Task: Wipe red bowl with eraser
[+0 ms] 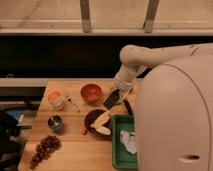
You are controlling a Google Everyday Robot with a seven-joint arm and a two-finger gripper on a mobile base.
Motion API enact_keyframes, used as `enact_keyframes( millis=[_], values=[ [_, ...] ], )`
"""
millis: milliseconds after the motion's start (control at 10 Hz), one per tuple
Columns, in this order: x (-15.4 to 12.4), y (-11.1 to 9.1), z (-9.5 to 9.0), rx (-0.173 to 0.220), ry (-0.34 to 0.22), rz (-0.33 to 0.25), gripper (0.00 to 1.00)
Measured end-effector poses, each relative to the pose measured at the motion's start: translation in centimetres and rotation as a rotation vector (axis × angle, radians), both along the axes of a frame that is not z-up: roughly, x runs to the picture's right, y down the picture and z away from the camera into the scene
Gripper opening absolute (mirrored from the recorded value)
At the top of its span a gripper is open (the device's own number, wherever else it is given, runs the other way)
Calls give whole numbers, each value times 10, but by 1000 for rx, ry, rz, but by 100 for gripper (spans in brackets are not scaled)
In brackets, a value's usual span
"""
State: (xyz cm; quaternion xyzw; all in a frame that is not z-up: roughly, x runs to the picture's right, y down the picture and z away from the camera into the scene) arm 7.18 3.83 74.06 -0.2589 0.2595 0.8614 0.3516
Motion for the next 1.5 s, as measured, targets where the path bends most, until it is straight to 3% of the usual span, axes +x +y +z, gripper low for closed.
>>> enact_keyframes(
  millis=[300,600,800,1000,1300,1500],
  values=[
    [0,1,1,1,1,-10,0],
    [-13,-3,19,47,-25,-75,0],
    [-30,-18,31,108,-115,-149,0],
    [-48,-29,38,171,-191,-261,0],
    [-61,-38,47,206,-209,-371,0],
    [-64,-38,50,206,-209,-391,0]
  ],
)
